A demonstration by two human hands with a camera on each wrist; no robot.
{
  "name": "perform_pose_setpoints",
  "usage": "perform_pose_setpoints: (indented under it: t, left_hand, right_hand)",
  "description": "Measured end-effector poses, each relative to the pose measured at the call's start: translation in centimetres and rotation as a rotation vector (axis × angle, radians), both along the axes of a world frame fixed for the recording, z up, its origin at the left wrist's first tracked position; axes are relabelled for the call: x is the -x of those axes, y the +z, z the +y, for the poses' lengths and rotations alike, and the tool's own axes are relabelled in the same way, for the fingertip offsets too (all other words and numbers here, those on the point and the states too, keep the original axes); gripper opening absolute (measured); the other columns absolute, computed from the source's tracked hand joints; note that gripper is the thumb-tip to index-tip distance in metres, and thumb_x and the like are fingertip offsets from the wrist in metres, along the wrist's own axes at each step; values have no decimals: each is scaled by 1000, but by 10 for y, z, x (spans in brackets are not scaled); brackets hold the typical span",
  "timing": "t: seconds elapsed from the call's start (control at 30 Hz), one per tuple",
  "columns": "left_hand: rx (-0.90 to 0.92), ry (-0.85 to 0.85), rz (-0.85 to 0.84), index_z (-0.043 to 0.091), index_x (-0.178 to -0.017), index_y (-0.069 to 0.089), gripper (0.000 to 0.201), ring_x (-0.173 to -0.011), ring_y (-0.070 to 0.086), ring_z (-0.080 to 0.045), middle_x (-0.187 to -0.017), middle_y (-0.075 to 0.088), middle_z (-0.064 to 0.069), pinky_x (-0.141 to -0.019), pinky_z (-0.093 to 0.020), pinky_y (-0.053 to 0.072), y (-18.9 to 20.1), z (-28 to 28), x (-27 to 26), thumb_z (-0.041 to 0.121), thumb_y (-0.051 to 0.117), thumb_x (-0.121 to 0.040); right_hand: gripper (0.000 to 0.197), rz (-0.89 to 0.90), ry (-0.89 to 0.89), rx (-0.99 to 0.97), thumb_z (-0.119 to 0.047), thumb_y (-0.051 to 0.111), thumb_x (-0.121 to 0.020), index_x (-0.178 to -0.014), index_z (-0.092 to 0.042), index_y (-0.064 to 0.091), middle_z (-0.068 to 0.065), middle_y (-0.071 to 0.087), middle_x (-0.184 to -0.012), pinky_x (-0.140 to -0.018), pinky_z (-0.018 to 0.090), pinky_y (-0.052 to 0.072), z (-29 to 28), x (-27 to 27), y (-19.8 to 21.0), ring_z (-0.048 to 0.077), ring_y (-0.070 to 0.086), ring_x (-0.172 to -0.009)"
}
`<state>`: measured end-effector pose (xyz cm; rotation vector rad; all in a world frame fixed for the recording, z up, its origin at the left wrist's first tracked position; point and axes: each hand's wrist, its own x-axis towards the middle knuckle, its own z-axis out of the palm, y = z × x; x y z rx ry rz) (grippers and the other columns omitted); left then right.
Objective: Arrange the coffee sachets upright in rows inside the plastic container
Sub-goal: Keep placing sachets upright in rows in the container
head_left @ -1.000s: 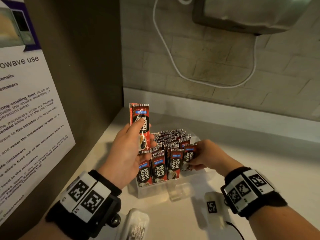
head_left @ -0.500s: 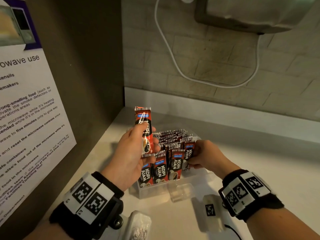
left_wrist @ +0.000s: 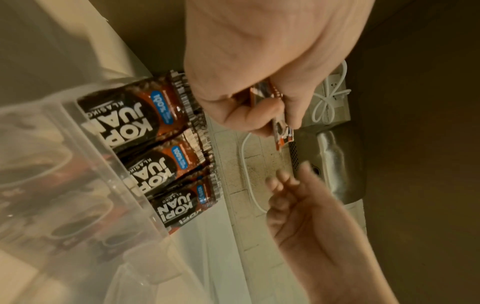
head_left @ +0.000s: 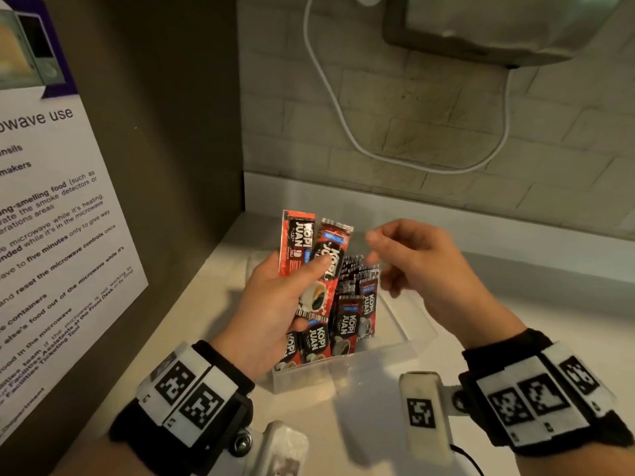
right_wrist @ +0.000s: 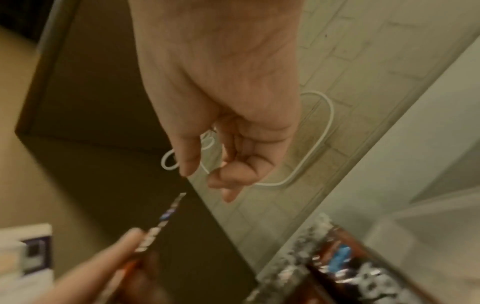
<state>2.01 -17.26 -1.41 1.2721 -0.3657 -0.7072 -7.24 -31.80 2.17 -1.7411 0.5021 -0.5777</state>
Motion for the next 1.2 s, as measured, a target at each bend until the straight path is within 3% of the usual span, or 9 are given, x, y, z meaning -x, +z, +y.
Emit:
perform_pose_setpoints:
  t: [0.07, 0.17, 0.23, 0.37, 0.53, 0.63, 0.77, 0.9, 1.2]
  left_hand:
    - [-3, -41, -56, 21, -105, 66, 22, -58, 63, -7, -89, 74, -2, -47, -21, 41, -1, -3, 4, 28, 69, -84]
    - [28, -100, -83, 17, -108, 65, 29, -54, 63, -5, -81, 72, -1, -46, -19, 45, 3, -3, 9, 27, 68, -82]
    - [36, -91, -64, 12, -104, 64, 27, -47, 55, -3, -73, 66, 0, -38, -14, 35, 5, -2, 9, 32, 64, -85]
    - [32, 18, 90, 11, -83, 66, 47, -50, 45, -9, -62, 56, -2, -38, -19, 28, 6, 2, -5, 50, 42, -96]
    - [123, 49, 231, 11, -86, 68, 32, -53, 32, -7, -62, 42, 4, -46, -22, 25, 2, 8, -21, 24, 40, -97]
    - [125, 21, 195, 12, -90, 61, 19, -54, 46, -7, -62, 52, 3, -53, -23, 36, 4, 8, -18, 15, 45, -98]
    - [98, -42, 118, 9, -101, 62, 14, -67, 67, -13, -76, 70, -4, -68, -33, 53, 2, 9, -15, 3, 52, -93]
    - [70, -9, 80, 11, -105, 66, 29, -79, 73, -16, -88, 74, -5, -69, -31, 57, 0, 10, -16, -9, 60, -84]
    - [75, -9, 22, 9, -103, 66, 32, -77, 72, -16, -78, 73, -2, -69, -27, 60, -4, 9, -13, -12, 66, -78]
  right_hand:
    - [23, 27, 126, -31, -23, 70, -75, -88, -6, 63, 8, 63, -68, -38, 21, 39, 12, -1, 9, 18, 50, -42]
    - [8, 31, 177, -46, 2, 66, -81, -84, -2, 61, 9, 61, -60, -36, 20, 42, 16, -4, 11, 15, 52, -40]
    - [10, -8, 152, -84, 9, 62, -81, -82, -1, 59, 9, 62, -57, -37, 20, 45, 12, -4, 11, 13, 54, -39]
    - [15, -129, -30, -88, 9, 59, -82, -81, -5, 57, 4, 65, -56, -40, 21, 50, -14, 5, 14, 11, 56, -40]
    - [20, 162, -137, 105, 13, 54, -88, -78, -3, 59, 12, 63, -63, -48, 24, 56, -52, 16, -7, 11, 61, -44]
    - [8, 401, -51, 176, 9, 57, -88, -83, 5, 61, 22, 68, -74, -56, 30, 59, -58, 14, -30, 20, 66, -56]
    - [9, 511, 13, 214, 10, 60, -84, -80, 2, 60, 24, 69, -78, -58, 28, 58, -54, 2, -56, 23, 68, -61]
    - [22, 489, -24, 212, 13, 60, -82, -76, -6, 51, 17, 67, -70, -61, 35, 60, -50, -7, -67, 24, 68, -59]
    - [19, 416, -58, 219, 10, 66, -80, -81, -6, 55, 11, 64, -85, -56, 26, 58, -44, -9, -73, 19, 67, -62]
